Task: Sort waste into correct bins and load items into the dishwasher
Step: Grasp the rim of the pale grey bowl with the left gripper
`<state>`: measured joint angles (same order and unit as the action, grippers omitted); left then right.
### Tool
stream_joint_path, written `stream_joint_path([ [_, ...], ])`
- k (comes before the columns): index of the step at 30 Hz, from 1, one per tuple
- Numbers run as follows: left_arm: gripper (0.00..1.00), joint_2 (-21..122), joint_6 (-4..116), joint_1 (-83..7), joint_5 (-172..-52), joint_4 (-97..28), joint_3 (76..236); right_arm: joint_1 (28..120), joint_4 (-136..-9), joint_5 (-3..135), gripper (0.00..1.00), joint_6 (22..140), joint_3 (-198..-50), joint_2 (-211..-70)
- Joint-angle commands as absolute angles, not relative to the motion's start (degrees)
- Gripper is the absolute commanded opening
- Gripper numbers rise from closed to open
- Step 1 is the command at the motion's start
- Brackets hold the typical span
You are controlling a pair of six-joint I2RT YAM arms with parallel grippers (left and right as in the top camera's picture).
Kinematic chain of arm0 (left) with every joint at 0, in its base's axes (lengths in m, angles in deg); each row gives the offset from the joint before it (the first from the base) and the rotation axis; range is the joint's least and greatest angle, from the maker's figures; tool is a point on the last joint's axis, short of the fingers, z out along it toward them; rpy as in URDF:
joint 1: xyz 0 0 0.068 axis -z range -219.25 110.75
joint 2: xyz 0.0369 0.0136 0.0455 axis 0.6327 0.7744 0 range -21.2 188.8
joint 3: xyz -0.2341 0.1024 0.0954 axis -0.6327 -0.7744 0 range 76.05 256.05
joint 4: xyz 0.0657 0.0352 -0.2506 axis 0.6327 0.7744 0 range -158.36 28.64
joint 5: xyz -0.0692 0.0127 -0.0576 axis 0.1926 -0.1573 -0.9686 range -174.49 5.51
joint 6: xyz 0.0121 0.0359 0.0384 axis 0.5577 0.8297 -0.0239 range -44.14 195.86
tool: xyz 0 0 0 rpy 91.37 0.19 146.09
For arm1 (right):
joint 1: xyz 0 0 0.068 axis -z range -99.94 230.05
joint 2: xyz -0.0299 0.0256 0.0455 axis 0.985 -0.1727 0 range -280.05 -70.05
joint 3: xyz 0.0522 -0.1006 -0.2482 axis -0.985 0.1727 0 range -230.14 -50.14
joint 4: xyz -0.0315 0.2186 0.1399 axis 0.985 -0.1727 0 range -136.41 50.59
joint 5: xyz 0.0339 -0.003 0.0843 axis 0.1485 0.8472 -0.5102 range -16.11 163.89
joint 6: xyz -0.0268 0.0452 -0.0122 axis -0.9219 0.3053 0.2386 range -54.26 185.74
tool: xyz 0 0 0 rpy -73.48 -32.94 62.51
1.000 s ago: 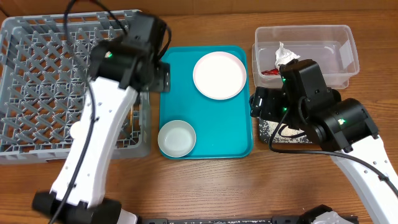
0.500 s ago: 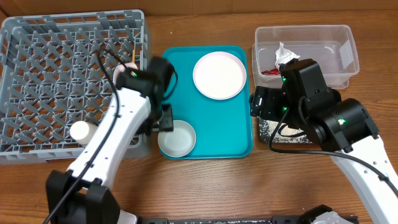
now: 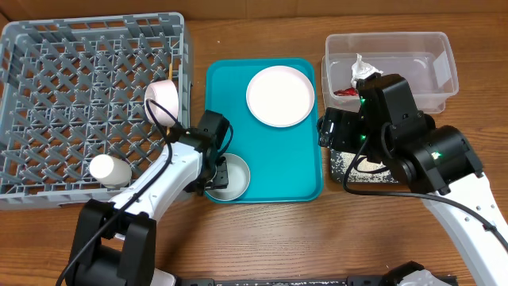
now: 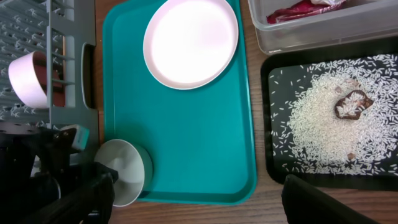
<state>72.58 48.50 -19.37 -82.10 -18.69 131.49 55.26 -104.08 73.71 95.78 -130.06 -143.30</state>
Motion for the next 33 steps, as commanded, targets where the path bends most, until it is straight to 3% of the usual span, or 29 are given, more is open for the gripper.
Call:
stream_joint_path([
  [1,0.44,72.5,50.3,-18.6,-86.3,-21.5,131.6,55.4,-103.7,73.6,0.88,96.0,-130.8,-143.2],
  [7,0.39,72.5,52.4,-18.3,-90.6,-25.8,132.5,55.4,-103.7,73.6,0.88,96.0,-130.8,-143.2],
  [17,0.34,77.0,54.0,-17.8,-83.9,-27.3,132.5,55.4,-103.8,73.6,0.87,96.0,-130.8,-143.2],
  [19,0.19,78.5,54.0,-17.8,-86.3,-26.8,132.5,55.4,-103.8,73.6,0.87,96.0,-130.8,-143.2],
  [20,0.04,78.8,54.0,-17.8,-87.0,-26.4,132.5,55.4,-103.8,73.6,0.87,96.0,-130.8,-143.2],
  [28,0.04,74.4,52.9,-18.4,-85.4,-17.7,141.2,55.4,-104.0,73.1,0.87,96.0,-130.8,-143.2],
  [33,0.04,69.3,52.9,-18.4,-72.0,-6.3,155.1,55.4,-104.1,73.1,0.87,96.0,-130.8,-143.2],
])
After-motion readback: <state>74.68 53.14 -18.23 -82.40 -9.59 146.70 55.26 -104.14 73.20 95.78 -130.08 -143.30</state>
